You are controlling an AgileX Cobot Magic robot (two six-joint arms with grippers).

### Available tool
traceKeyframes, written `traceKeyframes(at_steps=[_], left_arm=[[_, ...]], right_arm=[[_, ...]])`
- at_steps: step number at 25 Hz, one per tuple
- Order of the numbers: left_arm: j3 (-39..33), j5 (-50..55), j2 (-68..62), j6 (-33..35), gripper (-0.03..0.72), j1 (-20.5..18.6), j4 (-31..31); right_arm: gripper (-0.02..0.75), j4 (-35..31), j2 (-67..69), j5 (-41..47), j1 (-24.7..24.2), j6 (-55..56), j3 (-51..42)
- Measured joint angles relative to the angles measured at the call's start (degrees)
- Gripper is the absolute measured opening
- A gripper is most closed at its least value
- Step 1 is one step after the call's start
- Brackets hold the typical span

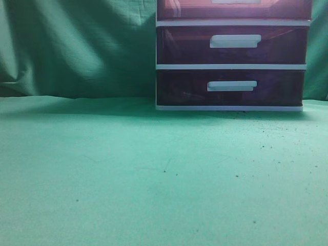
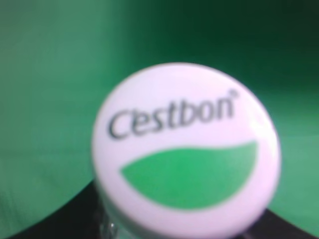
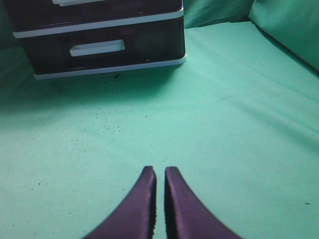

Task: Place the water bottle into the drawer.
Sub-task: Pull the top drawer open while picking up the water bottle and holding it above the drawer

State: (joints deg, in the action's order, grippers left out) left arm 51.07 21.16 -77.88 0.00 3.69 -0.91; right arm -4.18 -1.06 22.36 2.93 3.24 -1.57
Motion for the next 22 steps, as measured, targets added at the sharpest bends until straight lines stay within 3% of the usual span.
traceKeyframes(at_steps=[5, 9, 11, 14, 16, 22], left_arm=[[7.06, 7.05, 4.57, 2.13, 0.289, 6.73, 0.00], [8.56, 9.97, 7.89, 2.39, 0.289, 10.66, 0.00], [8.68, 11.29, 10.05, 2.39, 0.289, 12.19, 0.00], [8.68, 13.62, 13.21, 2.43, 0.289, 14.35, 0.00], [8.68, 15.40, 14.75, 2.54, 0.289, 15.56, 0.00], [8.68, 18.01, 16.01, 2.57, 0.289, 16.75, -0.10]], right_arm=[[0.047, 0.00, 0.00, 0.00, 0.00, 0.00, 0.00], [0.047, 0.13, 0.00, -1.24, 0.00, -0.10, 0.00], [0.047, 0.13, 0.00, -7.13, 0.00, 0.02, -0.10], [0.047, -1.65, 0.00, -24.40, 0.00, 0.55, -0.23], [0.047, -2.34, 0.00, -31.15, 0.00, 0.55, 0.55], [0.047, -2.43, 10.95, -17.05, 0.00, -0.14, 18.99]])
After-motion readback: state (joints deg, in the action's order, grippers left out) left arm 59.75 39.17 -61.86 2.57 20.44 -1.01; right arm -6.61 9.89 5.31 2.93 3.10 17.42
